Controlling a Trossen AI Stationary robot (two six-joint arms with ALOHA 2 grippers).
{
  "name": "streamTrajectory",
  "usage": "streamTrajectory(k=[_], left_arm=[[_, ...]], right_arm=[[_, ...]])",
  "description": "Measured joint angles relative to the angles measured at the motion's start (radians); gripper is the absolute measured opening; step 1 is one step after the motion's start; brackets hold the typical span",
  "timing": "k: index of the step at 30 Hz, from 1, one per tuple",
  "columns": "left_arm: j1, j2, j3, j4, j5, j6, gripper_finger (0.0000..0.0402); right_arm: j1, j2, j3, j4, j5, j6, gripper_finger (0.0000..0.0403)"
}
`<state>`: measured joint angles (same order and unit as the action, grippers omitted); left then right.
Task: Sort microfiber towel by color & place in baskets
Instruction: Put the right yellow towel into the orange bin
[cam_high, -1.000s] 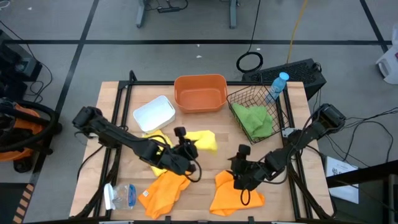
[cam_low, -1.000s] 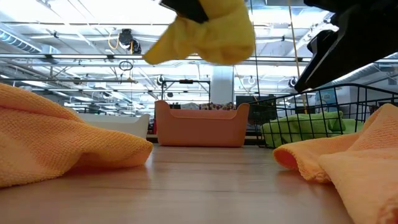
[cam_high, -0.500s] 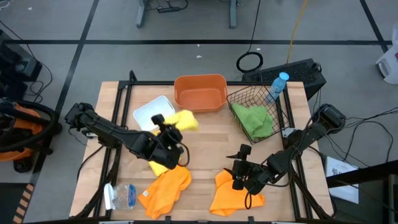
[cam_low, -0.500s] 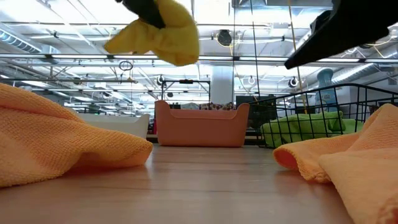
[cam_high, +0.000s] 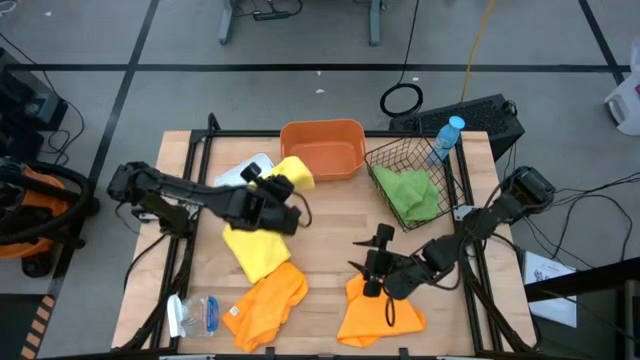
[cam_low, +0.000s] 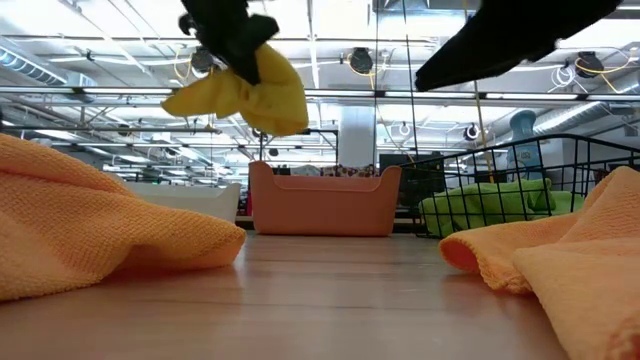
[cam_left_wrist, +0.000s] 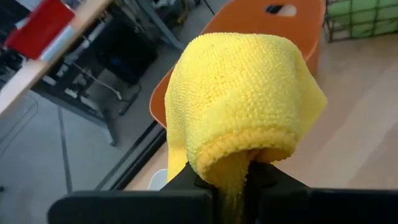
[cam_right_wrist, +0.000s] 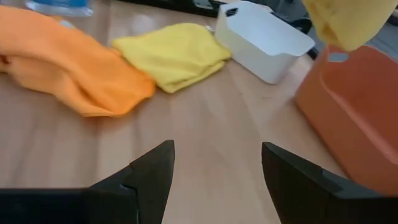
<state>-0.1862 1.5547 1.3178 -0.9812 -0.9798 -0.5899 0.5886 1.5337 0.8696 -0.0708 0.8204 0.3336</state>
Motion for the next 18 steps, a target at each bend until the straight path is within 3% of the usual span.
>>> streamTrajectory(k=[7, 13, 18], left_arm=[[0.128, 0.000, 0.000, 0.213, 0.126, 0.309, 0.0025], [0.238, 0.000, 0.030, 0.436, 0.355, 0.583, 0.0025], [0.335, 0.001, 0.030, 0.575, 0.510, 0.683, 0.0025]], right_arm=[[-0.041, 0.000, 0.000, 0.000, -0.009, -0.021, 0.0231], [-0.046, 0.000, 0.000, 0.000, -0.009, -0.015, 0.0231], [-0.046, 0.000, 0.000, 0.000, -0.009, -0.002, 0.0231]])
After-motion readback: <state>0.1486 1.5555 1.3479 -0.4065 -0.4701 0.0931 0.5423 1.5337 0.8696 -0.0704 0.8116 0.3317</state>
